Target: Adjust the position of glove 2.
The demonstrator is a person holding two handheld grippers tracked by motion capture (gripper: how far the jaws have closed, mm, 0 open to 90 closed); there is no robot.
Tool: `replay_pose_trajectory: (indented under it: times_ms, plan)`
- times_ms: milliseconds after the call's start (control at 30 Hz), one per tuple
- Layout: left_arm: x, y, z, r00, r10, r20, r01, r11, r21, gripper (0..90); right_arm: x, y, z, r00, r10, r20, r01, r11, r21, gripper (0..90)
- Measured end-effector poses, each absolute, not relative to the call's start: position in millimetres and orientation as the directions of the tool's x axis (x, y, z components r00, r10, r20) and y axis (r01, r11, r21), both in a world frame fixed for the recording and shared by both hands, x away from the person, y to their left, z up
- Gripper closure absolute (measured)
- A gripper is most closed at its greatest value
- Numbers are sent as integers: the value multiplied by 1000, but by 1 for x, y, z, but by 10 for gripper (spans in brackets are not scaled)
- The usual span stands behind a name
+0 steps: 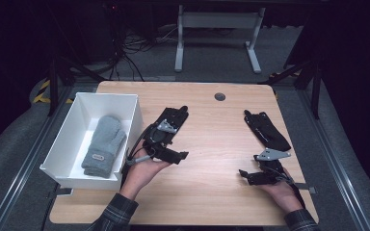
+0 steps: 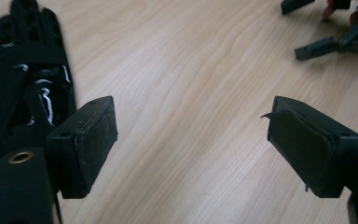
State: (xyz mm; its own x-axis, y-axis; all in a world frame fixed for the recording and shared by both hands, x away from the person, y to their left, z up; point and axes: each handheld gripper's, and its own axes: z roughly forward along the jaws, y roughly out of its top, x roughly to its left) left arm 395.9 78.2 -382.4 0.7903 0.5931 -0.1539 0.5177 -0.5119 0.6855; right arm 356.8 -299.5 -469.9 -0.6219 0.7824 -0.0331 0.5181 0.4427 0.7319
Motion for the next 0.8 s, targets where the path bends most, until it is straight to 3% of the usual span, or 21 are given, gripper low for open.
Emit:
replay_pose_trajectory:
  times_ms: [200,433,500,533,567,633,800]
  plan:
    - [388,77,-405,794,589,-150,518,-527,674,157,357,-300,-469,-626,779,-29,520,444,730,165]
    - [382,78,-435,788,605,-116,520,-551,653,132,359,-301,-457,-655,754,-53,497,483,721,401]
    - [382,79,-440,787,607,-107,525,-568,634,107,364,-301,-451,-660,750,-41,495,476,727,509]
    - [382,79,-440,787,607,-107,525,-568,634,95,366,-301,-450,-661,749,-39,496,476,727,509]
    - [381,80,-445,774,626,-94,533,-565,630,91,369,-301,-447,-661,749,-52,492,485,723,596]
    - [380,82,-448,768,633,-97,540,-560,628,79,371,-301,-445,-660,749,-62,489,491,721,636]
    - [381,84,-459,765,635,-106,558,-573,600,58,385,-309,-430,-644,760,-90,469,486,737,860]
